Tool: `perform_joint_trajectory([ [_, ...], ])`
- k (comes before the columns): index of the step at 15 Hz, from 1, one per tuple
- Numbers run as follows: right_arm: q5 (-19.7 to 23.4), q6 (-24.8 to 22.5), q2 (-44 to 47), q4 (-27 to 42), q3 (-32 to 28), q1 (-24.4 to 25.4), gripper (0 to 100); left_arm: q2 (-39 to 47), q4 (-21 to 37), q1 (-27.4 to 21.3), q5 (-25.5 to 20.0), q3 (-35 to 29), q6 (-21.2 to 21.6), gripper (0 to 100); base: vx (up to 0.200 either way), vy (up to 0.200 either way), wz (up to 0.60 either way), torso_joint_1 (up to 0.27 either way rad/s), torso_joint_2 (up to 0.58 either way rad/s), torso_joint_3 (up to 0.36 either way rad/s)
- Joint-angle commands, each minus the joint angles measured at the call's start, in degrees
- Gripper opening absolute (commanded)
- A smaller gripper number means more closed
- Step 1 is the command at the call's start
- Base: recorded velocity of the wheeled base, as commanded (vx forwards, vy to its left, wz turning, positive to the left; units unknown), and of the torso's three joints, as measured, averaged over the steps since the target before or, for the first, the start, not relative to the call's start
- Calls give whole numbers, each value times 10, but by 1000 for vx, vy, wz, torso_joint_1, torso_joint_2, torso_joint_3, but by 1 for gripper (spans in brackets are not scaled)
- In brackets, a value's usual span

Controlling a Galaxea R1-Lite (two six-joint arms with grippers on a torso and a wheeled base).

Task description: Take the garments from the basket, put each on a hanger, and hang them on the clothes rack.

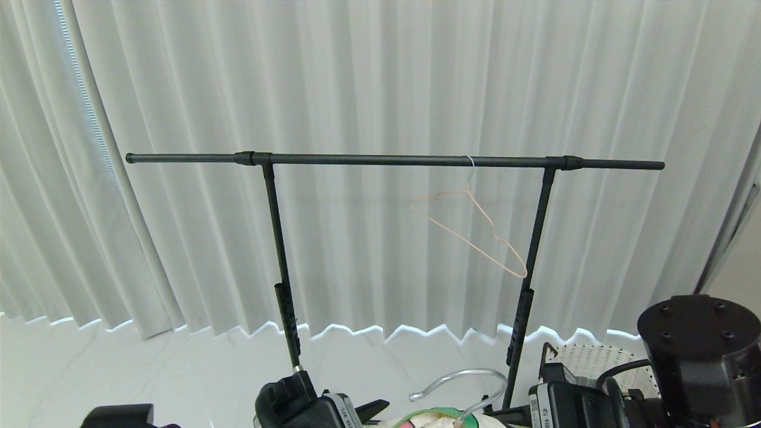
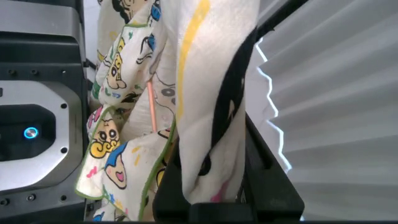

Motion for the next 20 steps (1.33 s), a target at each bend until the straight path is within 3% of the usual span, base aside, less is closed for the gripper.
perform_joint_trajectory([
  [1, 0, -12, -12, -1, 1, 0, 0, 0, 0, 0, 0, -2, 8, 0, 0, 0, 0, 0, 0, 0],
  [2, -1, -27, -20, 1, 1, -1, 0, 1, 0, 0, 1, -2, 9, 0, 0, 0, 0, 0, 0, 0],
  [3, -2, -51, -27, 1, 2, -3, 0, 1, 0, 3, 2, -2, 9, 100, 0, 0, 0, 0, 0, 0],
  [6, -11, -144, -37, 2, 2, -26, 0, -2, 0, 25, 2, -1, 9, 100, 0, 0, 0, 0, 0, 0],
  [9, -12, -192, -46, 2, 4, -40, 0, -7, -13, 37, 3, 12, 8, 100, 0, 0, 0, 0, 0, 0],
  [13, -6, -205, -74, 2, 16, -88, 0, -46, -57, 74, 3, 85, 9, 100, 0, 0, 0, 0, 0, 0],
  [16, 17, -205, -90, 2, 20, -127, 0, -83, -59, 127, 3, 133, 9, 100, 0, 0, 0, 0, 0, 0],
  [20, 27, -207, -100, 1, 17, -133, 0, -94, -59, 192, 3, 184, 4, 100, 0, 0, 0, 0, 0, 0],
])
